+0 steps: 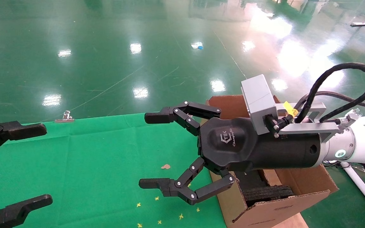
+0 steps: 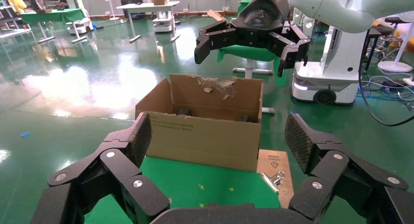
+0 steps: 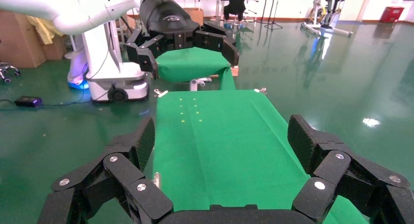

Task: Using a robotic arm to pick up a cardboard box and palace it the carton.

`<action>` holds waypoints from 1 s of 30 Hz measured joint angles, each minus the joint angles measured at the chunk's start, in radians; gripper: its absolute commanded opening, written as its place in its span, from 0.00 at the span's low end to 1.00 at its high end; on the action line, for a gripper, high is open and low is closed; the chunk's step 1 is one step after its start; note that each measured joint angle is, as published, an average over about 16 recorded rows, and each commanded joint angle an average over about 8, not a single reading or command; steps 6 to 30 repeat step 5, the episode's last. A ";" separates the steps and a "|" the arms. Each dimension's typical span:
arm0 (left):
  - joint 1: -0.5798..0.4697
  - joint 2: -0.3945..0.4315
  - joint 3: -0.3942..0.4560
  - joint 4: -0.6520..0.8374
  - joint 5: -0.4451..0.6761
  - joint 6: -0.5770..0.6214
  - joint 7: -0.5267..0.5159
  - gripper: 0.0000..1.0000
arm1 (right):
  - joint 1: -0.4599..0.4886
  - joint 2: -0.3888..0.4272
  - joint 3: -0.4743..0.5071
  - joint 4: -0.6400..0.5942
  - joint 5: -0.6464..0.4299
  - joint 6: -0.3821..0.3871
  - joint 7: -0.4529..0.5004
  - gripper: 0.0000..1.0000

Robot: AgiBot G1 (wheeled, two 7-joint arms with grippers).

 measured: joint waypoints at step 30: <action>0.000 0.000 0.000 0.000 0.000 0.000 0.000 1.00 | 0.000 0.000 0.000 0.000 0.000 0.000 0.000 1.00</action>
